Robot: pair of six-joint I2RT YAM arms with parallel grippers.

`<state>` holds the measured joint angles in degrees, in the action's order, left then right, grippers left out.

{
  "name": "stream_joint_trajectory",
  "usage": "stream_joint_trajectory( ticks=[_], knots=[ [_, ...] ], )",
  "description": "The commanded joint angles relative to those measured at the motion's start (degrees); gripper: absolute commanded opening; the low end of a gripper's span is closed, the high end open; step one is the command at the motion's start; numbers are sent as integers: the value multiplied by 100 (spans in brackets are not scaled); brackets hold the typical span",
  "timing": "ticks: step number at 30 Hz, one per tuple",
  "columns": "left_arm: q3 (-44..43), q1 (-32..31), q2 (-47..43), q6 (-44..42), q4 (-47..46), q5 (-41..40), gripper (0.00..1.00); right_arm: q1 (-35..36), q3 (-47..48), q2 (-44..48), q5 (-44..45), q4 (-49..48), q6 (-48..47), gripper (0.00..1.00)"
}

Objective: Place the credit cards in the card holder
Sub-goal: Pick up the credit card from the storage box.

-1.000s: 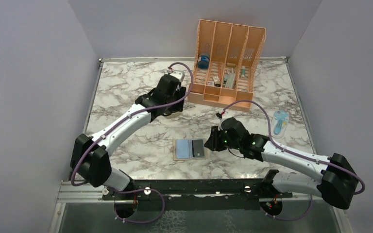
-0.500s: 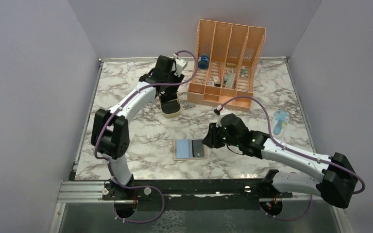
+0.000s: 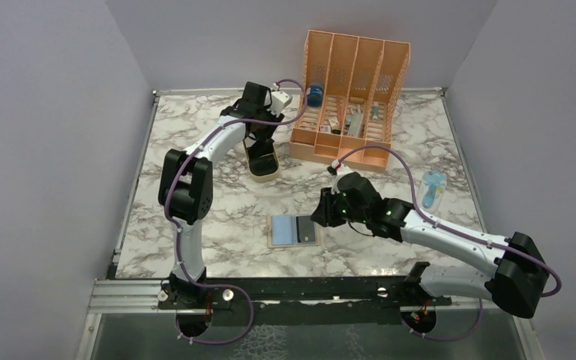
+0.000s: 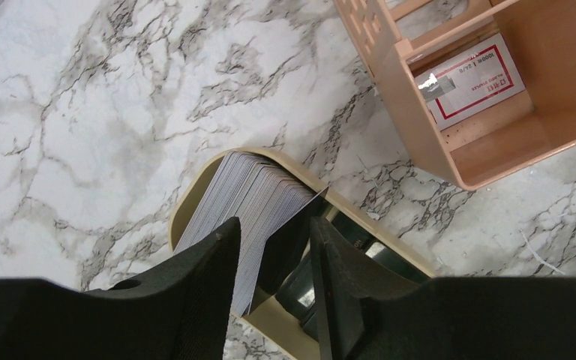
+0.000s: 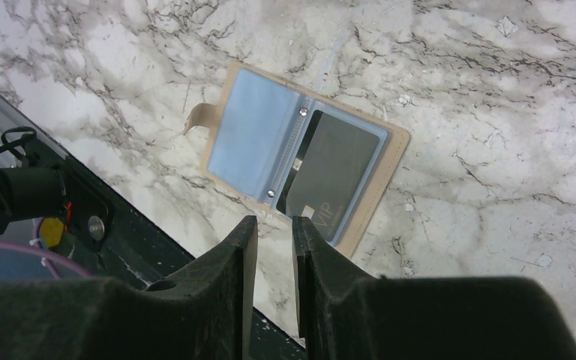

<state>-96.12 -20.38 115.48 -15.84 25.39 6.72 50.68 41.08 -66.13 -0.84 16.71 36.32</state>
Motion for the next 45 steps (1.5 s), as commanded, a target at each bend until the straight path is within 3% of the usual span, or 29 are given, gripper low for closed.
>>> stream_joint_trajectory(
  ticks=[1, 8, 13, 16, 24, 33, 45],
  knots=[
    [-183, -27, 205, -195, 82, 294, 39, 23, 180, -49, 66, 78, -72, 25],
    [-187, -27, 229, -272, 114, 145, 33, 22, 119, -25, 93, 78, -37, 25],
    [-188, -27, 171, -296, 125, 57, 9, 17, 96, 10, 114, 94, -19, 25],
    [-202, -27, 44, -200, 179, 123, 0, 24, 110, 67, 128, 128, -19, 25],
    [-4, -23, -759, 524, 202, 409, 0, 28, 180, 682, 255, 200, 19, 25],
    [594, -27, -1724, 1645, 106, 1248, 0, 29, 40, 1039, 137, 32, 310, 30],
    [2764, -27, -3661, 2922, -396, 2714, 0, 28, -371, 1624, -860, -934, 933, 31]
  ],
)
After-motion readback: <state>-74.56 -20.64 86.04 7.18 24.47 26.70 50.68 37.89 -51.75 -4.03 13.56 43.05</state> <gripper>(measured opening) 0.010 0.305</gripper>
